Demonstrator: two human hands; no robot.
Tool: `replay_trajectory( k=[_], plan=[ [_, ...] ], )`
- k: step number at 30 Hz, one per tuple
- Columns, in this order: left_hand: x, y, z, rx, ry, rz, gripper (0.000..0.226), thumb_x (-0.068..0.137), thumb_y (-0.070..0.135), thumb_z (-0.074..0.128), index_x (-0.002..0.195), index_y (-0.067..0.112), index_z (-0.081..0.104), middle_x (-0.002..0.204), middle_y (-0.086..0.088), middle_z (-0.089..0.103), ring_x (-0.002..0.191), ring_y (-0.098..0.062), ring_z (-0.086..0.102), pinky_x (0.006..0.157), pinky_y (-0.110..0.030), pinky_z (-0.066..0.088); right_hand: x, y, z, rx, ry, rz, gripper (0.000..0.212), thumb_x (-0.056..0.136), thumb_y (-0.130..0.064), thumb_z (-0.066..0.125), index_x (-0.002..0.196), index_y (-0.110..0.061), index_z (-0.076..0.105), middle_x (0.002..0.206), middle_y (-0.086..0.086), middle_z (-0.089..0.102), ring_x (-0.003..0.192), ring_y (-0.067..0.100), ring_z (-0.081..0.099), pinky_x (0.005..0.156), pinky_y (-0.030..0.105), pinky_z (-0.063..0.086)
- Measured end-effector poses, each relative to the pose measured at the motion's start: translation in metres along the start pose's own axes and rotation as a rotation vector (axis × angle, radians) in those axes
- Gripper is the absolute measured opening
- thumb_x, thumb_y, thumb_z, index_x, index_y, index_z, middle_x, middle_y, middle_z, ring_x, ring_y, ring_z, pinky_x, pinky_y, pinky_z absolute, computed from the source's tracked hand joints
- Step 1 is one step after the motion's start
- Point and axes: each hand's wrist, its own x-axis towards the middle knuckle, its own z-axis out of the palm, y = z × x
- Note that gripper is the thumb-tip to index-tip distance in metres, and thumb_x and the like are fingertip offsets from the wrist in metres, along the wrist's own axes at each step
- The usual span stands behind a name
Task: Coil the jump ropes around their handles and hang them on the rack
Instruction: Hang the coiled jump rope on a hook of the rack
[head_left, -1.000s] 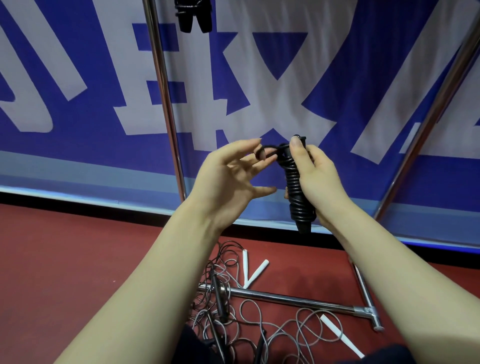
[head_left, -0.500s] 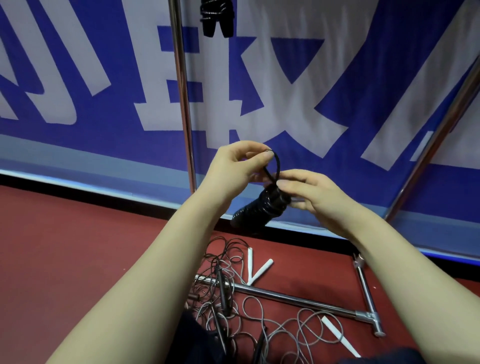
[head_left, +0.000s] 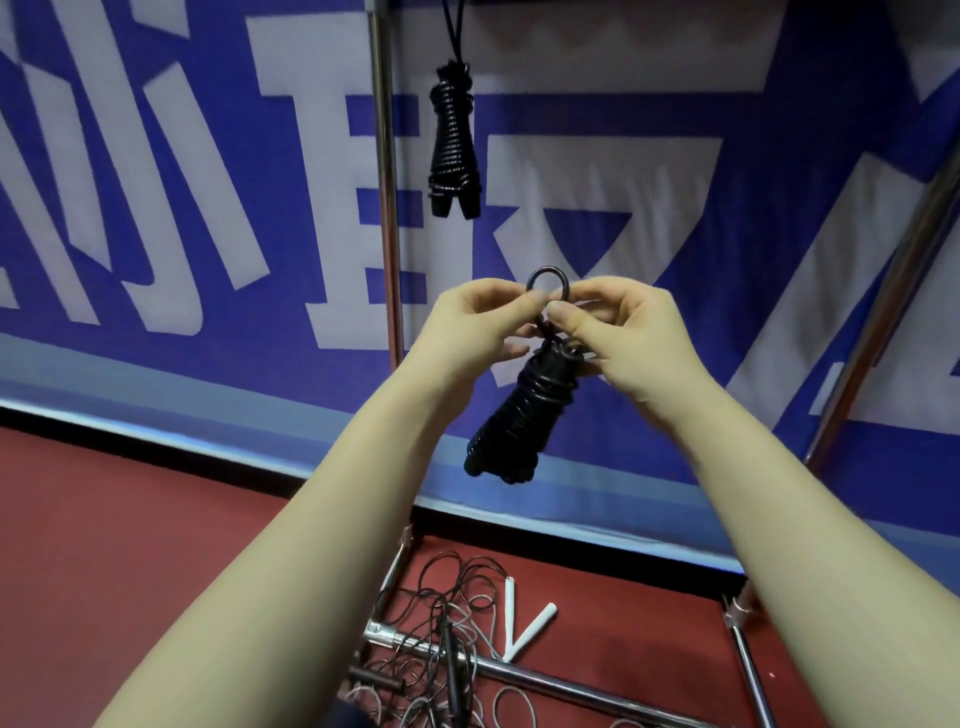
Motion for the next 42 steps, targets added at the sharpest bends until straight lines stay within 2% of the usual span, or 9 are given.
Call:
replay_trajectory(
  k=[9, 15, 18, 23, 28, 32, 38, 40, 42],
  plan=[
    [0.065, 0.075, 0.010, 0.070, 0.158, 0.216, 0.008, 0.088, 0.018, 0.072, 0.094, 0.013, 0.071, 0.079, 0.003, 0.069, 0.069, -0.003, 0.061, 0.055, -0.011, 0.047, 0.080, -0.059, -0.011, -0.062, 0.119, -0.172, 0.006, 0.093, -0.012, 0.064, 0.098, -0.010, 0.068, 0.086, 0.005, 0.074, 0.083, 0.020, 0.072, 0.063, 0.035, 0.060],
    [0.122, 0.121, 0.012, 0.060, 0.237, 0.343, 0.015, 0.088, 0.016, 0.073, 0.099, 0.007, 0.073, 0.073, 0.003, 0.069, 0.057, 0.007, 0.060, 0.055, -0.010, 0.047, 0.153, -0.098, -0.015, -0.123, 0.183, -0.259, 0.005, 0.091, -0.013, 0.068, 0.088, -0.011, 0.065, 0.074, 0.002, 0.068, 0.064, 0.010, 0.064, 0.051, 0.030, 0.056],
    [0.151, 0.142, 0.011, 0.045, 0.270, 0.386, 0.021, 0.087, 0.015, 0.073, 0.104, 0.002, 0.072, 0.074, 0.001, 0.067, 0.051, 0.009, 0.057, 0.050, -0.008, 0.042, 0.191, -0.115, -0.017, -0.231, 0.242, -0.328, 0.012, 0.087, -0.019, 0.073, 0.081, -0.020, 0.062, 0.081, 0.004, 0.069, 0.074, 0.017, 0.066, 0.066, 0.035, 0.057],
    [0.190, 0.177, 0.010, 0.044, 0.320, 0.464, 0.016, 0.084, 0.020, 0.077, 0.095, 0.008, 0.076, 0.082, -0.004, 0.074, 0.069, -0.008, 0.064, 0.063, -0.020, 0.046, 0.235, -0.148, -0.018, -0.326, 0.315, -0.415, 0.011, 0.089, -0.021, 0.071, 0.092, -0.014, 0.062, 0.090, 0.005, 0.066, 0.089, 0.020, 0.066, 0.081, 0.032, 0.055],
    [0.221, 0.189, 0.007, -0.002, 0.401, 0.414, 0.010, 0.080, 0.019, 0.080, 0.076, 0.016, 0.072, 0.080, -0.007, 0.073, 0.073, -0.021, 0.068, 0.070, -0.031, 0.056, 0.260, -0.160, -0.010, -0.417, 0.343, -0.331, 0.019, 0.089, -0.025, 0.070, 0.095, -0.007, 0.069, 0.096, 0.010, 0.070, 0.096, 0.025, 0.067, 0.087, 0.042, 0.054],
    [0.222, 0.164, 0.007, 0.041, 0.424, 0.347, 0.005, 0.084, 0.018, 0.075, 0.083, 0.014, 0.072, 0.087, -0.006, 0.072, 0.072, -0.016, 0.060, 0.067, -0.025, 0.048, 0.257, -0.141, -0.004, -0.370, 0.228, -0.215, 0.019, 0.090, -0.020, 0.070, 0.091, -0.002, 0.066, 0.091, 0.015, 0.068, 0.078, 0.029, 0.068, 0.066, 0.049, 0.060],
    [0.200, 0.147, 0.008, 0.198, 0.373, 0.388, 0.010, 0.089, 0.024, 0.069, 0.091, 0.015, 0.072, 0.090, -0.002, 0.073, 0.090, -0.019, 0.067, 0.086, -0.037, 0.056, 0.228, -0.109, -0.014, -0.213, 0.258, -0.179, 0.028, 0.090, -0.046, 0.061, 0.078, -0.021, 0.063, 0.084, 0.002, 0.069, 0.082, 0.023, 0.068, 0.075, 0.053, 0.059],
    [0.182, 0.132, 0.008, 0.288, 0.378, 0.406, 0.018, 0.092, 0.026, 0.065, 0.103, 0.014, 0.070, 0.100, -0.001, 0.070, 0.094, -0.017, 0.064, 0.082, -0.029, 0.054, 0.210, -0.090, -0.016, -0.239, 0.316, -0.198, 0.023, 0.090, -0.046, 0.057, 0.083, -0.026, 0.064, 0.086, -0.004, 0.068, 0.090, 0.020, 0.066, 0.083, 0.047, 0.057],
    [0.160, 0.111, 0.006, 0.370, 0.386, 0.431, 0.026, 0.094, 0.026, 0.061, 0.117, 0.014, 0.063, 0.110, 0.002, 0.063, 0.097, -0.011, 0.059, 0.069, -0.009, 0.044, 0.189, -0.067, -0.018, -0.249, 0.358, -0.187, 0.016, 0.094, -0.037, 0.057, 0.094, -0.023, 0.065, 0.088, -0.006, 0.067, 0.091, 0.018, 0.064, 0.084, 0.041, 0.055]
  ],
)
